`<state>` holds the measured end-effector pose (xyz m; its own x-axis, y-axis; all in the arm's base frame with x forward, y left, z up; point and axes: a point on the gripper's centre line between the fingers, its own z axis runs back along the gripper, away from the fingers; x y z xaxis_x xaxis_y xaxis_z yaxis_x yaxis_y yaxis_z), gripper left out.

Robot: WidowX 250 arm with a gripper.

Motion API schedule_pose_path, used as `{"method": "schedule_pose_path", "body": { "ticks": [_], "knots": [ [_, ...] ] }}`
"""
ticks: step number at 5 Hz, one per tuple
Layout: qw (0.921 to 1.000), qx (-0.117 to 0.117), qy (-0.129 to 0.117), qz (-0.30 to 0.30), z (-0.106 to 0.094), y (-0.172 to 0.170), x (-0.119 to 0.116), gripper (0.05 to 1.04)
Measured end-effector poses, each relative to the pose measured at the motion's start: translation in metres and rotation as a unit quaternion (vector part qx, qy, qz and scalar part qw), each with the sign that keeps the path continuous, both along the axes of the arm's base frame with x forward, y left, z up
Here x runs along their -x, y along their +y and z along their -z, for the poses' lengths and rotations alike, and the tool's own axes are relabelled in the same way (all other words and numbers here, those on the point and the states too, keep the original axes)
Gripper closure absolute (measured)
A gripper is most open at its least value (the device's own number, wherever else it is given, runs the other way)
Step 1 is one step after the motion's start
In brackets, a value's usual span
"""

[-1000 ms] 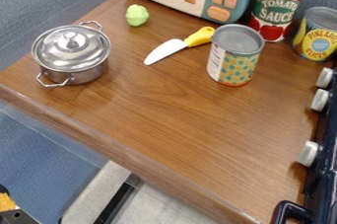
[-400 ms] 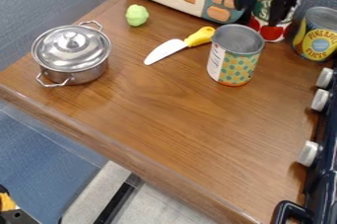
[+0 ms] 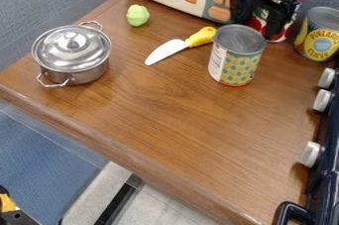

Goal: Push the can downward

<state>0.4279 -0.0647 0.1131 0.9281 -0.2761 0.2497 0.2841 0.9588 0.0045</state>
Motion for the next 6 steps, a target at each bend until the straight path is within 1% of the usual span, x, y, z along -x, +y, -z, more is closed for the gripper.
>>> {"method": "schedule_pose_path", "body": {
  "ticks": [1, 2, 4, 5, 6],
  "knots": [
    [0.9997, -0.006, 0.023, -0.008, 0.017, 0.002, 0.007, 0.084],
    [0.9986, -0.001, 0.048, -0.021, 0.032, 0.004, 0.023, 0.083],
    [0.9942, 0.001, 0.081, -0.071, 0.032, 0.011, 0.056, 0.084],
    [0.991, -0.007, 0.085, -0.103, 0.027, 0.015, 0.078, 0.085],
    [0.9894, -0.004, 0.094, -0.111, 0.022, 0.016, 0.103, 0.084]
  ]
}}
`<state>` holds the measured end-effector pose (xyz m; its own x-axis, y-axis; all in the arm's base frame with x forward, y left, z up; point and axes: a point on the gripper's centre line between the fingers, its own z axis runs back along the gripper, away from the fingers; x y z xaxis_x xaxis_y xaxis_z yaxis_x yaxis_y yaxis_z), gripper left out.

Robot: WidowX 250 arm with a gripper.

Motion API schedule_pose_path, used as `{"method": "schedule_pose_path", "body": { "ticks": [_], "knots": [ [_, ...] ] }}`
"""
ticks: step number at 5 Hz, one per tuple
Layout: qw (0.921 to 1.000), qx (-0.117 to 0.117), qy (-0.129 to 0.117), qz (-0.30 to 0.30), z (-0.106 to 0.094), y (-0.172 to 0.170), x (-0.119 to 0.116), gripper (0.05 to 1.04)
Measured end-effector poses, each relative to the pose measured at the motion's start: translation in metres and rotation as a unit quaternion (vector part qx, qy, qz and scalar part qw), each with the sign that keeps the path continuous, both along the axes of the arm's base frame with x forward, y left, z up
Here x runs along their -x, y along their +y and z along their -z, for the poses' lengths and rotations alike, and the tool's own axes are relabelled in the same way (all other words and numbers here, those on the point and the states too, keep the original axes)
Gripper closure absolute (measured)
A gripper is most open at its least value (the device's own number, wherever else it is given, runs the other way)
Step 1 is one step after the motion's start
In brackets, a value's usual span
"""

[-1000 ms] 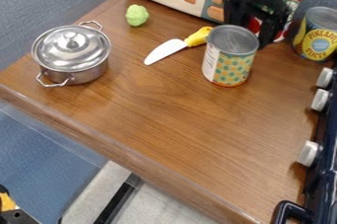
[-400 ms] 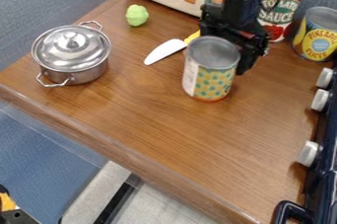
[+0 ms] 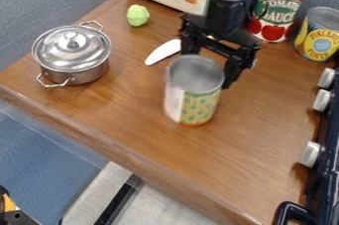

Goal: Push the can downward

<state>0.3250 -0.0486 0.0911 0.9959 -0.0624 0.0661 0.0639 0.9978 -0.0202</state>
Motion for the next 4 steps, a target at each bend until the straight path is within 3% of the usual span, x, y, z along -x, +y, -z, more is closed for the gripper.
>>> {"method": "schedule_pose_path", "body": {
  "ticks": [1, 3, 4],
  "knots": [
    [0.9998, -0.003, 0.017, -0.004, 0.002, 0.002, 0.021, 0.084],
    [0.9998, -0.02, 0.004, 0.002, -0.009, -0.004, 0.031, 0.085],
    [0.9999, 0.0, -0.001, 0.012, -0.023, -0.004, 0.023, 0.085]
  ]
}}
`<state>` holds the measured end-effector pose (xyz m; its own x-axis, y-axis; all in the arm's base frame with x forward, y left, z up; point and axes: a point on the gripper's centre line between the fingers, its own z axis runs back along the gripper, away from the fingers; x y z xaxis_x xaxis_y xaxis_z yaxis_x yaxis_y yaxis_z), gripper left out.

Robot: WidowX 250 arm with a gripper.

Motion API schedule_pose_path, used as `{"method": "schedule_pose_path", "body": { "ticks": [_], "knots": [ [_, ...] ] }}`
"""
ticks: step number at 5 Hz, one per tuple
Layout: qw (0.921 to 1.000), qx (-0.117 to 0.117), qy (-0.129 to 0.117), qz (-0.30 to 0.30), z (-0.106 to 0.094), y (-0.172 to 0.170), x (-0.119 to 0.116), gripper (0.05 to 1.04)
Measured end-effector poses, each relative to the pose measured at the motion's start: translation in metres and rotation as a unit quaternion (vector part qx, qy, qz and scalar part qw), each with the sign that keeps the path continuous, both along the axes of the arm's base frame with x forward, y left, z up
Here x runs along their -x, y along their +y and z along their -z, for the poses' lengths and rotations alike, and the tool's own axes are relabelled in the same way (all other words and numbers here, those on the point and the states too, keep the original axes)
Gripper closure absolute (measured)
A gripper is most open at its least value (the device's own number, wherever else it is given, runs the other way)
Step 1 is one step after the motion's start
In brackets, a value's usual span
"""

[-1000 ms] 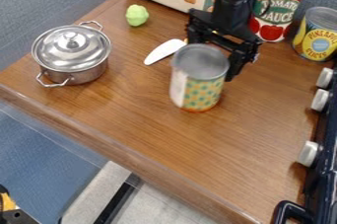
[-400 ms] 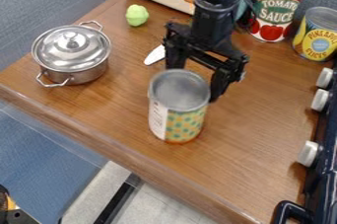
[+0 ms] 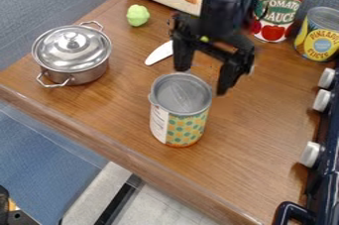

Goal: Push the can downward

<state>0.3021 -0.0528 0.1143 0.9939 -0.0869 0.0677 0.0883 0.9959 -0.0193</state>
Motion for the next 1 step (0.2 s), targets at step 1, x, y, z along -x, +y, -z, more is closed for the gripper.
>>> {"method": "schedule_pose_path", "body": {
  "ticks": [1],
  "knots": [
    [0.9993, 0.014, -0.03, -0.017, -0.0272, 0.0131, -0.018, 0.085]
  ]
}}
